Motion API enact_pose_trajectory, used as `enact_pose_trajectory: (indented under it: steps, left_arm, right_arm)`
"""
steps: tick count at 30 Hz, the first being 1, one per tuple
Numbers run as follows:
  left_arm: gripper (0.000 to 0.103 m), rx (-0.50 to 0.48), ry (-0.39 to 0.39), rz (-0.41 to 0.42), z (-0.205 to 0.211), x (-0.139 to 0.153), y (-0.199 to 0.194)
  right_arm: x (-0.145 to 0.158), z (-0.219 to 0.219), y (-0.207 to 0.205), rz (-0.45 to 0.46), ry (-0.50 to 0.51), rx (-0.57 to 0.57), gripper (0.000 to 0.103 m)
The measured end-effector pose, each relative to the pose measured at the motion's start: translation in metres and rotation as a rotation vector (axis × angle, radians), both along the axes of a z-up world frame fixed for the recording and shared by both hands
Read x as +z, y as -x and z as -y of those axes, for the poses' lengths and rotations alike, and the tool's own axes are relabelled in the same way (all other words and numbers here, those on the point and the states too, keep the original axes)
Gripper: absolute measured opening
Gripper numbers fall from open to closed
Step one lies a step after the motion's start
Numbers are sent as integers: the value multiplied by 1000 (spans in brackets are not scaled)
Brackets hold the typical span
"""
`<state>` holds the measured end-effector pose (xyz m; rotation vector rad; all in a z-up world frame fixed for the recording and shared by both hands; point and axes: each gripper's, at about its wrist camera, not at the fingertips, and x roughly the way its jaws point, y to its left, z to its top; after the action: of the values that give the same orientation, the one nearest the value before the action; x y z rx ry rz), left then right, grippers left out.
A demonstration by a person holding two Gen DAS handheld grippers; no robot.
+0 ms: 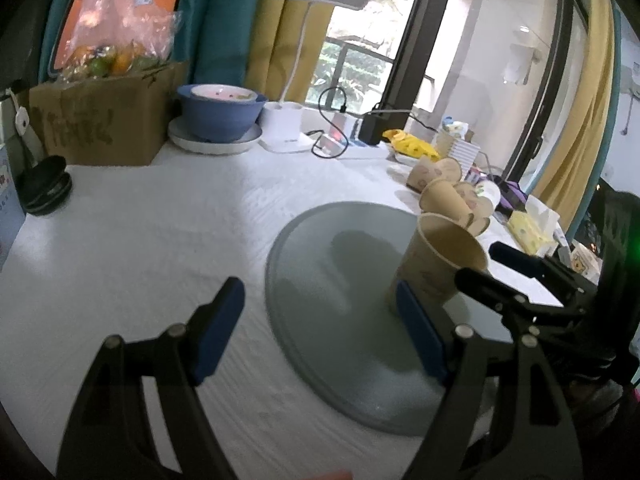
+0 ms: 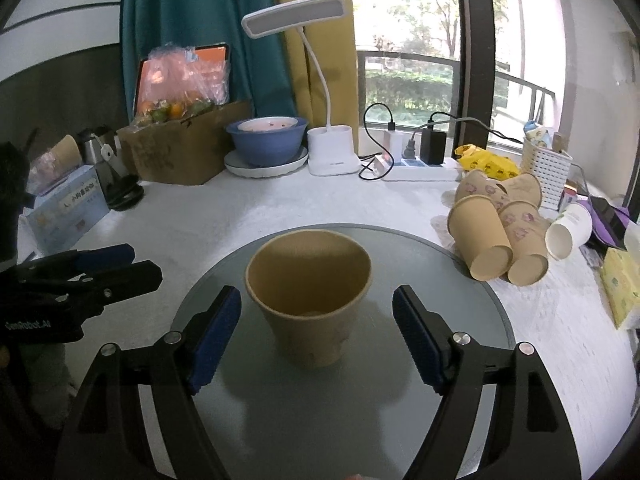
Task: Flip cup upright
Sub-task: 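Open the right tool to release the cup and pull back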
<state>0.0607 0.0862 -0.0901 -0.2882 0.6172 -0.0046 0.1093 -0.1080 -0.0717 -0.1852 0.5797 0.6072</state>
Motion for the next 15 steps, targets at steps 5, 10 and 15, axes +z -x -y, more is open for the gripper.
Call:
enact_pose_trajectory:
  steps: [5,10,15]
  left_arm:
    - [79,-5,-24,29,8,11,8]
    - [88,-10,-48,67,14,24,17]
    - [92,-25,-61,119,20,41,27]
  right_arm:
    - [9,10,9,18,-14,-14,81]
    - [23,20,19,49,-31,-29,81]
    - [41,32,26,83,-62,-51,81]
